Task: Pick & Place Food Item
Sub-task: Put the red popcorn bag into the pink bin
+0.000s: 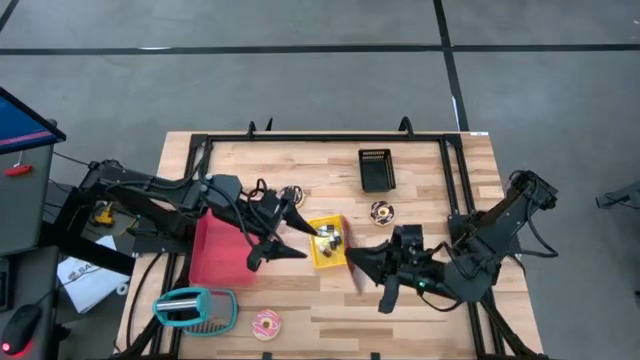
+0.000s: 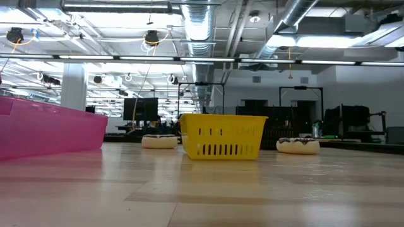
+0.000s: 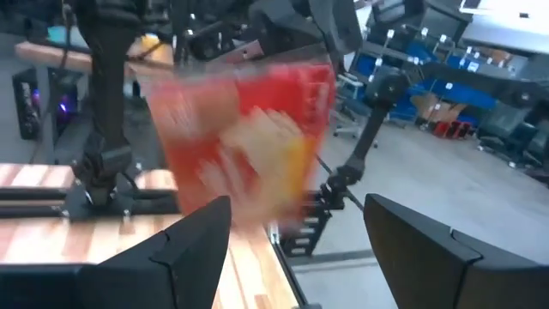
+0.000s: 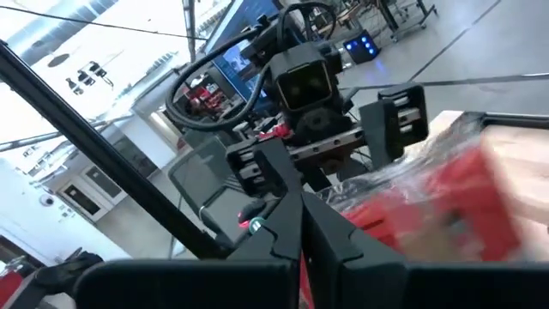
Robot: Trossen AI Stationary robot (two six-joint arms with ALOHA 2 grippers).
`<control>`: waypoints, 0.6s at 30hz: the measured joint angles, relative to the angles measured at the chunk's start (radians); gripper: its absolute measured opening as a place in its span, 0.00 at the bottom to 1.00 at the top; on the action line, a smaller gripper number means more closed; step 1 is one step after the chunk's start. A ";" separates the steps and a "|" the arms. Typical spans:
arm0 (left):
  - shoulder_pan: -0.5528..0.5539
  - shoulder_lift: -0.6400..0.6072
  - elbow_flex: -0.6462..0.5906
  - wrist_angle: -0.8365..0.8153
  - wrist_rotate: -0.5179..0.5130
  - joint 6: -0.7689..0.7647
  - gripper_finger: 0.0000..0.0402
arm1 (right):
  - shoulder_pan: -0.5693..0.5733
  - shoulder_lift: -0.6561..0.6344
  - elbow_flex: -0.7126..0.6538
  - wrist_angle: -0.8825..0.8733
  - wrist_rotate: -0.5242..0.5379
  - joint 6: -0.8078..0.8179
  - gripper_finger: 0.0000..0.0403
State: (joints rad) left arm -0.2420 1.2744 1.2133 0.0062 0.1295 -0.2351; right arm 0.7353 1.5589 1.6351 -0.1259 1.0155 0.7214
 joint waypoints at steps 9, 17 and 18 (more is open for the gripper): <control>0.000 0.000 0.001 0.038 -0.050 0.041 0.66 | -0.006 0.001 0.003 0.234 -0.050 -0.205 0.00; 0.000 0.052 0.002 0.220 0.030 0.000 0.66 | -0.020 0.000 0.004 0.290 -0.094 -0.261 0.00; 0.000 0.062 0.002 0.226 0.030 -0.002 0.66 | -0.022 0.000 0.004 0.294 -0.101 -0.261 0.00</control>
State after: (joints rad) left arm -0.2417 1.3367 1.2151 0.2317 0.1593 -0.2373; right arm 0.7131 1.5593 1.6390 0.1681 0.9144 0.4599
